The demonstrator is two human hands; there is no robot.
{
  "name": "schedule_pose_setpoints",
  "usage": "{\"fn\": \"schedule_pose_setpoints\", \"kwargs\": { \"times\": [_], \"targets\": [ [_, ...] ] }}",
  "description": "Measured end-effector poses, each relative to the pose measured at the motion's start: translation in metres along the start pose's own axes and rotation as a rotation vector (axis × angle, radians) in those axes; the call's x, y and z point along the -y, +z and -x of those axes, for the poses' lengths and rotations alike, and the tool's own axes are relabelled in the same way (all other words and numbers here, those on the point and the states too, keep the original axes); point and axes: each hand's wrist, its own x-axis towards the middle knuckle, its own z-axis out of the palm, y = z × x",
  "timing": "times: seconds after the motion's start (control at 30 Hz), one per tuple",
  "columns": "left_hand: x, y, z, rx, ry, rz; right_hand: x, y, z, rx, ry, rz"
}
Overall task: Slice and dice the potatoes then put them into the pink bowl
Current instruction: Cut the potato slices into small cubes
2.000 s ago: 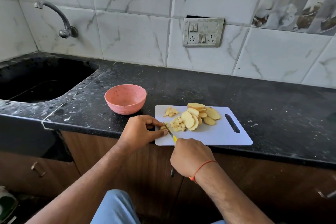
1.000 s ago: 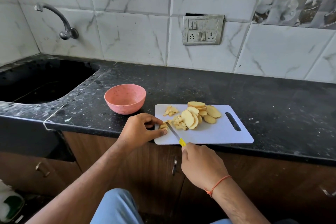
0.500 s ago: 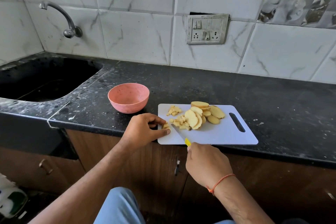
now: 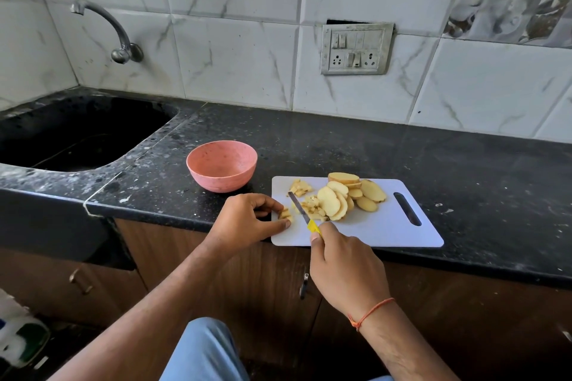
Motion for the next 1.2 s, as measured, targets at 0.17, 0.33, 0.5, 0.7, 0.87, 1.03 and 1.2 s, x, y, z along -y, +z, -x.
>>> {"fn": "schedule_pose_setpoints", "kwargs": {
  "times": [0.17, 0.33, 0.5, 0.7, 0.87, 1.03, 1.2],
  "targets": [
    [-0.001, 0.0, 0.001, 0.002, 0.004, -0.004, 0.002, 0.005, 0.0, 0.014, -0.038, 0.014],
    [-0.001, 0.0, 0.001, -0.001, -0.001, -0.002, 0.006, 0.007, 0.0, 0.025, -0.057, 0.047],
    [-0.002, 0.0, 0.0, -0.001, 0.012, -0.019, 0.008, 0.003, -0.003, 0.036, -0.076, 0.086],
    [-0.001, 0.0, 0.0, -0.006, 0.016, -0.016, 0.012, -0.002, -0.003, 0.072, -0.081, 0.125],
    [0.0, 0.001, -0.001, -0.002, 0.003, -0.018, 0.016, -0.003, -0.007, 0.096, -0.082, 0.182],
    [0.001, 0.001, -0.002, 0.004, -0.001, -0.009, 0.019, -0.004, -0.015, 0.143, -0.094, 0.181],
    [0.001, 0.0, -0.002, 0.0, 0.004, -0.016, 0.021, -0.005, -0.023, 0.246, -0.071, 0.164]
  ]
}}
